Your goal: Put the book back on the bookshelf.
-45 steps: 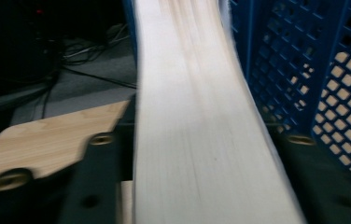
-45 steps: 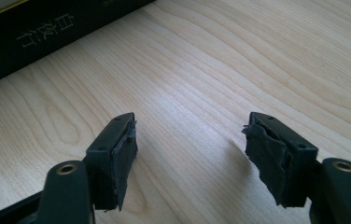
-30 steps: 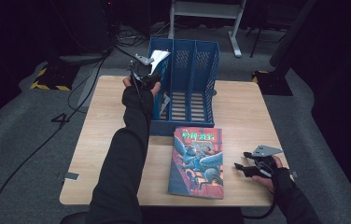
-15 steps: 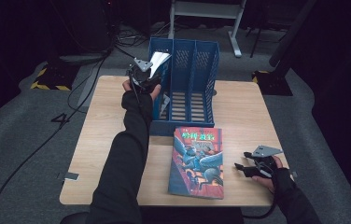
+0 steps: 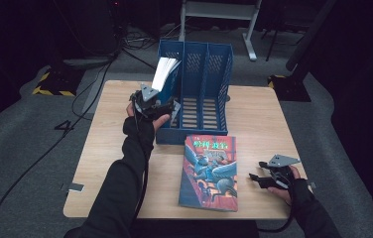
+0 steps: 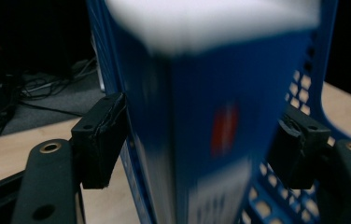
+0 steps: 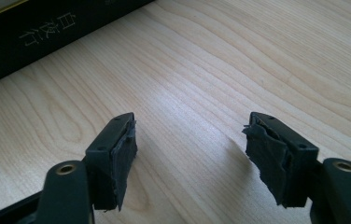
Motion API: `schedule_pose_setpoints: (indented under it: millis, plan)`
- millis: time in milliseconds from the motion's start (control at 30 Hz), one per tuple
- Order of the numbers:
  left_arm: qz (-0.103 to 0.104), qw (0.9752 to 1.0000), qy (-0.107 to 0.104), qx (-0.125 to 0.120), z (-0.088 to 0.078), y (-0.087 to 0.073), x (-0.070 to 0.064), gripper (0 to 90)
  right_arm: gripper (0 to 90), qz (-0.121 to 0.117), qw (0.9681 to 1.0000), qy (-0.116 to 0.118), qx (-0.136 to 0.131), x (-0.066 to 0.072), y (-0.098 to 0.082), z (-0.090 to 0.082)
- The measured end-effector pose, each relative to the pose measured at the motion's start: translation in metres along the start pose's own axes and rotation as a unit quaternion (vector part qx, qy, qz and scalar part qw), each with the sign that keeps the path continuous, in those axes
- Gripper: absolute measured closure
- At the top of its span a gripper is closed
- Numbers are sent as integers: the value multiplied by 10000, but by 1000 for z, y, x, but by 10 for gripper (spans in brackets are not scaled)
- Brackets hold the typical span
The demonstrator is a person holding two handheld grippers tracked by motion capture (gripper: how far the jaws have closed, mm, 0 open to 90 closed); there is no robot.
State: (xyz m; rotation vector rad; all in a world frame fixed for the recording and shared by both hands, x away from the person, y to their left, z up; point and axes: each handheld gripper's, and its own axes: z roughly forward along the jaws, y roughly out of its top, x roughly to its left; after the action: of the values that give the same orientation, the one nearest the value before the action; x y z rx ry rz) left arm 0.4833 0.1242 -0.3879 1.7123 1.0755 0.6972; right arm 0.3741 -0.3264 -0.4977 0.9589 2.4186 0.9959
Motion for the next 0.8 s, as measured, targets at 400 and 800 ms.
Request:
schedule_pose_setpoints:
  millis: [400,800]
  plan:
    - [305,9957,88,869,24,-33,2,438,337,24,10000,2,-10,0,0,1]
    - [990,9891,529,955,37,-19,-1,456,338,12,10000,4,-16,0,0,0]
